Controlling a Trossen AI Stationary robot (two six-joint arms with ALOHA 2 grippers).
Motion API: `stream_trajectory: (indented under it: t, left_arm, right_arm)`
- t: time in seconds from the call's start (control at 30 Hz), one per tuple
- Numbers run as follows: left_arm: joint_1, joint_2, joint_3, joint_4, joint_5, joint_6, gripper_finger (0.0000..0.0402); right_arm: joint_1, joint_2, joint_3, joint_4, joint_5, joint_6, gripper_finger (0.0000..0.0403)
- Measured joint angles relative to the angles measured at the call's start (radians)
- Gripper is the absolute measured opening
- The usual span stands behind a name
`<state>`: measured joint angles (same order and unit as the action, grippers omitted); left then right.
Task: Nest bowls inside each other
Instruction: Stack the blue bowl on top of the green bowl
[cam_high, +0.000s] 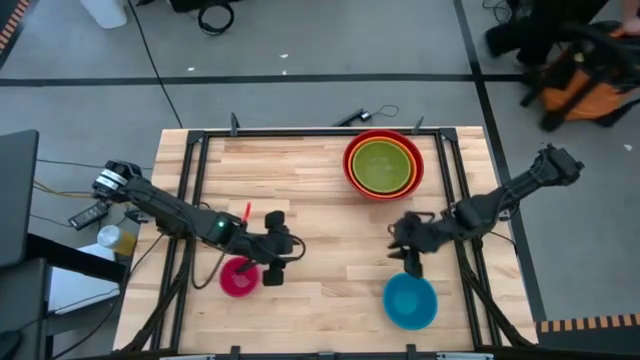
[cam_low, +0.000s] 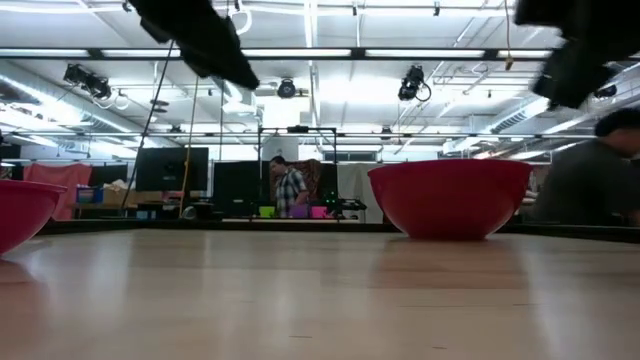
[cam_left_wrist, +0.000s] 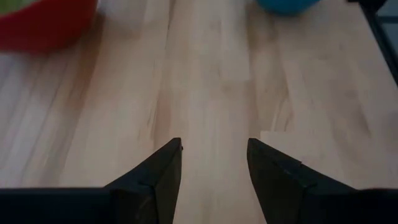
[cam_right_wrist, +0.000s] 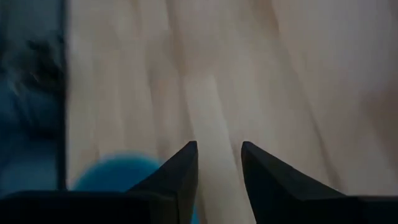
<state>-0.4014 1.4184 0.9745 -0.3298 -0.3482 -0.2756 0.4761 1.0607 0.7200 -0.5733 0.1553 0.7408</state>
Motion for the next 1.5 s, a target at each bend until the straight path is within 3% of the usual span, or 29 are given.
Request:
stream_trajectory:
  t: [0.1, 0.23, 0.5, 0.7, 1.0, 1.2, 1.5]
  left_arm:
    - [-0.008, 0.037, 0.0, -0.017, -0.005, -0.083, 0.0185]
    - [-0.033, 0.101, 0.0, -0.015, -0.007, -0.147, 0.0185]
    - [-0.063, 0.227, 0.0, 0.062, -0.09, -0.236, 0.0185]
    - [-0.062, 0.285, 0.0, 0.099, -0.108, -0.24, 0.0185]
    - [-0.061, 0.284, 0.0, 0.103, -0.109, -0.259, 0.0185]
    - [-0.043, 0.283, 0.0, 0.103, -0.111, -0.23, 0.0185]
    - [-0.023, 0.283, 0.0, 0.103, -0.112, -0.236, 0.0185]
  right_arm:
    - [0.07, 0.0, 0.0, -0.126, -0.034, 0.132, 0.0132]
    - [0.136, 0.0, 0.0, -0.152, -0.148, 0.231, 0.0132]
    - [0.181, 0.056, 0.0, -0.138, -0.133, 0.26, 0.0132]
    - [0.184, 0.162, 0.001, -0.131, -0.234, 0.246, 0.0133]
    - [0.182, 0.268, 0.001, -0.104, -0.242, 0.176, 0.0126]
    - [0.17, 0.241, 0.001, -0.11, -0.238, 0.213, 0.0126]
    - [0.169, 0.199, 0.001, -0.079, -0.149, 0.239, 0.0125]
